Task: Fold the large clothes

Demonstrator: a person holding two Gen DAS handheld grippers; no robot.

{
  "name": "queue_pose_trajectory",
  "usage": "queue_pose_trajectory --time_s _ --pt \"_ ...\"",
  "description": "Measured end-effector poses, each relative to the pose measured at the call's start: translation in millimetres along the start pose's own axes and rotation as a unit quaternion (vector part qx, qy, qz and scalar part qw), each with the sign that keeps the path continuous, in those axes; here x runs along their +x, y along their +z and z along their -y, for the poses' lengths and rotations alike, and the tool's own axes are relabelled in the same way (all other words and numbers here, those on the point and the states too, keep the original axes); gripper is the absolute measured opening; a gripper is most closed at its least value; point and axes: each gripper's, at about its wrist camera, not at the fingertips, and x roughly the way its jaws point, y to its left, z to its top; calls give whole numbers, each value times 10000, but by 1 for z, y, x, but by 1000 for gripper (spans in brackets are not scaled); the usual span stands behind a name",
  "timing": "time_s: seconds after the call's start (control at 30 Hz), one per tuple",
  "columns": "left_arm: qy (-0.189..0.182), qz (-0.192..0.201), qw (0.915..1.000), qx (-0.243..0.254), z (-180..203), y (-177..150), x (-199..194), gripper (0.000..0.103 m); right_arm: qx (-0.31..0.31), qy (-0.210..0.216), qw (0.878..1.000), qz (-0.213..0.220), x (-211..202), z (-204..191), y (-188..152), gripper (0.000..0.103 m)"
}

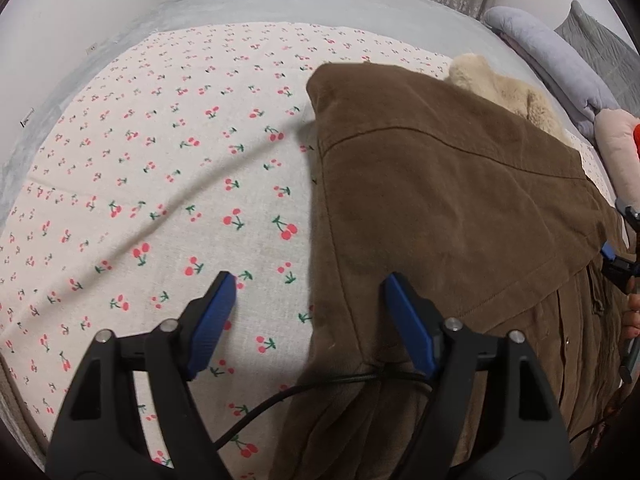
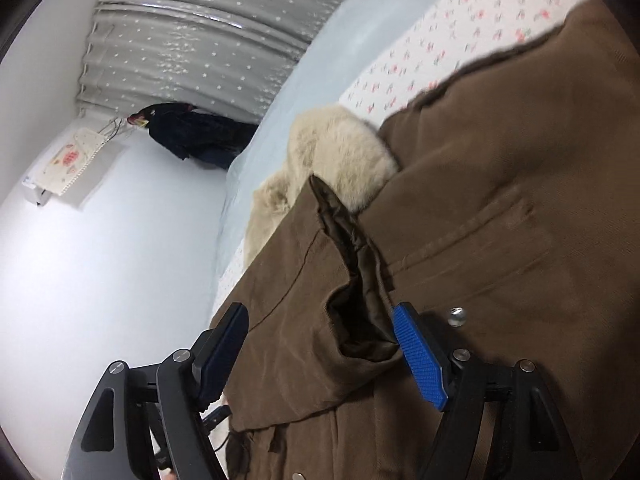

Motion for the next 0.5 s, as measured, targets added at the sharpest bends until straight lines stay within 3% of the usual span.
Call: queue_pose_trajectory --time_s 0.07,0.1,0.13,0.17,0.3,0.4,0.5 --pt "-24 85 10000 -40 -2 2 -4 67 -300 -381 9988 -33 9 -11 -3 75" --pt "-41 196 9997 -126 -6 5 -9 59 -567 -640 9963 0 13 -20 -5 64" --pt "-90 288 9993 -200 -8 7 -13 49 -879 -877 9923 8 15 -30 -8 31" --pt "-144 341 9990 -242 -9 9 -15 46 -1064 -961 9897 -49 17 -38 -9 12" --pt "-339 627 9969 -347 -10 21 -26 40 -1615 -566 9851 172 -12 -85 -24 9" --pt "-281 588 9976 -228 0 33 -20 40 -1780 -160 9836 250 -44 -108 -37 9" --pt "-159 448 9988 -77 10 42 -5 40 -1832 -328 9819 348 -65 -103 -44 9"
